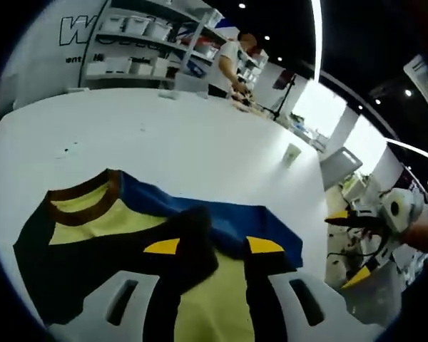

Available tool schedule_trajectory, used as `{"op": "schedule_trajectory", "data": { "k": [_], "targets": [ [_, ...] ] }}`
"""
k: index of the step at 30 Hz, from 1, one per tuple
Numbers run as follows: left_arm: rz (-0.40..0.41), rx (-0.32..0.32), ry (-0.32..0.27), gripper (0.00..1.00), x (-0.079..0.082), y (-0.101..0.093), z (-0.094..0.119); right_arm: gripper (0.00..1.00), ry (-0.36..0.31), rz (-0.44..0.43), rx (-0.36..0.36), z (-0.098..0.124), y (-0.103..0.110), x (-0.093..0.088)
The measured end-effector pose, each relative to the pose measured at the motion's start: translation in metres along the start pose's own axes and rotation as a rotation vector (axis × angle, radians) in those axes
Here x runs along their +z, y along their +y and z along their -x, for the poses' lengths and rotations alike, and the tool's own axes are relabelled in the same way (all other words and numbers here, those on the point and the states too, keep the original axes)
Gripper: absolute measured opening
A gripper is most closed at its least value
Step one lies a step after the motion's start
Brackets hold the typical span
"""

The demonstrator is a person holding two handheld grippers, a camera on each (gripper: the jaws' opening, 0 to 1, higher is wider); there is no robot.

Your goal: Fold the garment on the visible template until the final outline fits inside the template.

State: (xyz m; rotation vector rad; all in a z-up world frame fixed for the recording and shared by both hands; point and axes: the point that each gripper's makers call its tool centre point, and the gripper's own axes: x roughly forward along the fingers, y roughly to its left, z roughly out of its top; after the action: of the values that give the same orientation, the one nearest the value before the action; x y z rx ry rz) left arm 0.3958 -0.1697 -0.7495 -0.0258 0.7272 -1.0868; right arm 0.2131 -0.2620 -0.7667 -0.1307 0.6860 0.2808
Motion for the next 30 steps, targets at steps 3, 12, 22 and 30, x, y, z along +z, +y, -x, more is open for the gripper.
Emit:
{"op": "schedule_trajectory", "data": {
  "k": [3,12,22,30],
  "targets": [
    [-0.017,0.003,-0.006,0.41,0.002,0.000,0.006,0.84,0.001,0.003,0.000,-0.002,0.000,0.000],
    [-0.078,0.021,-0.014,0.55,0.006,-0.003,0.026,0.83,0.002,0.022,0.000,-0.008,0.000,0.003],
    [-0.130,0.029,-0.055,0.68,0.016,-0.009,0.050,0.80,0.037,0.064,0.010,-0.017,-0.002,-0.003],
    [-0.161,0.046,-0.099,0.78,0.024,-0.014,0.071,0.73,0.068,0.083,-0.014,-0.027,-0.014,-0.009]
  ]
}}
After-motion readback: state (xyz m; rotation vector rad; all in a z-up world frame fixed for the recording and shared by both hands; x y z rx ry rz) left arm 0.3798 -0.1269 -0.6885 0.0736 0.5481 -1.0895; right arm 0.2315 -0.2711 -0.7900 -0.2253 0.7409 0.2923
